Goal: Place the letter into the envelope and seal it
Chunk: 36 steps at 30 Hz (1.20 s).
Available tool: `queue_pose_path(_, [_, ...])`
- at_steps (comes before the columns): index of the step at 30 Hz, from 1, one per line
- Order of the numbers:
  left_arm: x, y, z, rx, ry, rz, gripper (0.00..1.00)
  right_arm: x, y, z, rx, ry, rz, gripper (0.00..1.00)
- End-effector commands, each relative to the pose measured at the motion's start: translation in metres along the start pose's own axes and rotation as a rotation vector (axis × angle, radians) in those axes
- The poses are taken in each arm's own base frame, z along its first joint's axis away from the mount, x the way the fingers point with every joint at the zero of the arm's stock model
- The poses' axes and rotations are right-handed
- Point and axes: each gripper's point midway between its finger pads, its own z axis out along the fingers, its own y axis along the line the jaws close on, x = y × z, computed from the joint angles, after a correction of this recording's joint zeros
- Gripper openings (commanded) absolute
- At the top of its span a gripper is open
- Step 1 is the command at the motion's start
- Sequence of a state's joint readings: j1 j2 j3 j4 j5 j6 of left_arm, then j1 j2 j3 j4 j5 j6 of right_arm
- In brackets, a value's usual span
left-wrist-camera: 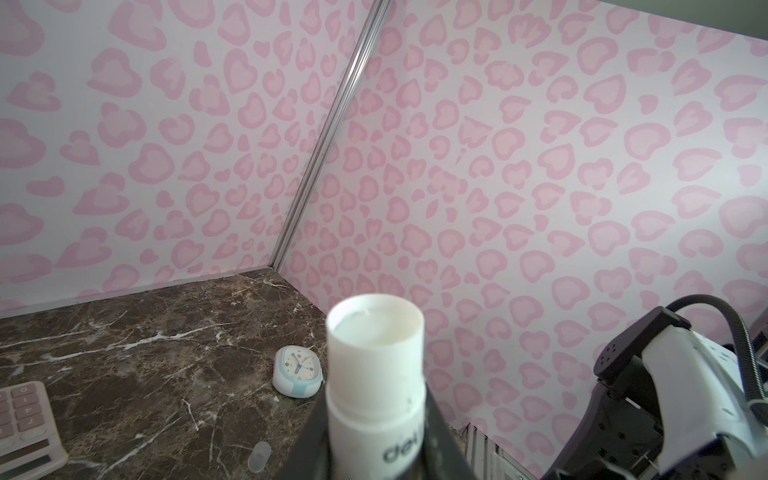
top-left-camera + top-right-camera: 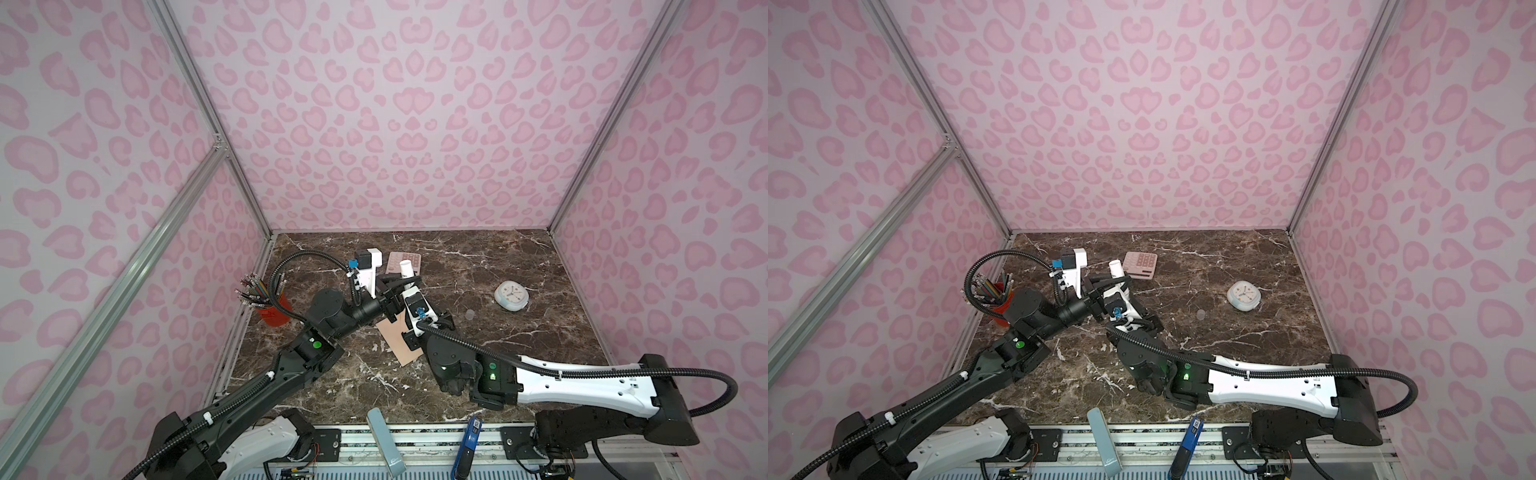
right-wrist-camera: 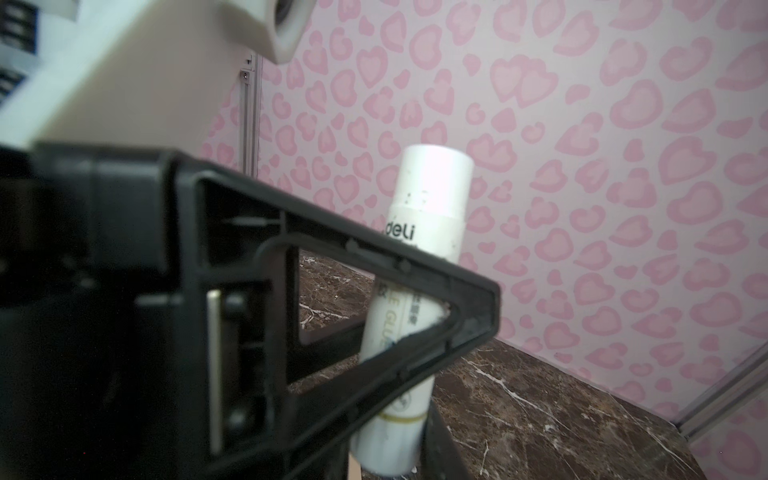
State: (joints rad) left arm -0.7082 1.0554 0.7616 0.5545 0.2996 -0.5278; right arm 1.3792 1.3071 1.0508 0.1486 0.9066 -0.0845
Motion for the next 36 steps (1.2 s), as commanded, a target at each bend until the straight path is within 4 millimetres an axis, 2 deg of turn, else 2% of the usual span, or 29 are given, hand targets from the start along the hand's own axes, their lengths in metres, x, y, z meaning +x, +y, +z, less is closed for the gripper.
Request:
queue_pose_path(1, [0.002, 0.047, -0.004, -0.238, -0.024, 0.032, 0.04, -0.009, 0.026, -0.011, -0.17, -0.048, 0.009, 0.33])
queue_pose_path(6, [0.0, 0.044, -0.006, -0.228, -0.022, 0.043, 0.04, 0.007, 0.005, -0.014, -0.195, -0.025, 0.046, 0.38])
queue_pose_path(15, [-0.003, 0.035, -0.008, -0.174, -0.016, 0.05, 0.04, 0.042, -0.062, -0.018, -0.154, 0.02, 0.13, 0.39])
queue_pose_path(19, [-0.002, 0.024, -0.005, -0.104, -0.006, 0.047, 0.04, 0.052, -0.083, -0.015, -0.2, 0.032, 0.222, 0.38])
queue_pose_path(21, [-0.002, 0.016, -0.005, -0.058, -0.01, 0.039, 0.04, 0.055, -0.085, -0.014, -0.245, 0.034, 0.273, 0.37])
queue_pose_path(23, [-0.001, 0.01, -0.005, -0.018, -0.011, 0.027, 0.04, 0.055, -0.078, -0.014, -0.33, 0.034, 0.3, 0.37])
queue_pose_path(26, [-0.001, -0.003, -0.001, 0.071, 0.009, 0.004, 0.04, 0.054, -0.054, -0.015, -0.513, 0.037, 0.324, 0.37])
queue_pose_path(30, [0.004, -0.023, 0.006, 0.197, 0.059, -0.035, 0.04, 0.04, -0.02, -0.03, -0.769, -0.009, 0.367, 0.36])
queue_pose_path(36, [0.012, -0.042, 0.007, 0.331, 0.121, -0.071, 0.04, 0.021, -0.014, -0.038, -0.875, -0.099, 0.426, 0.4])
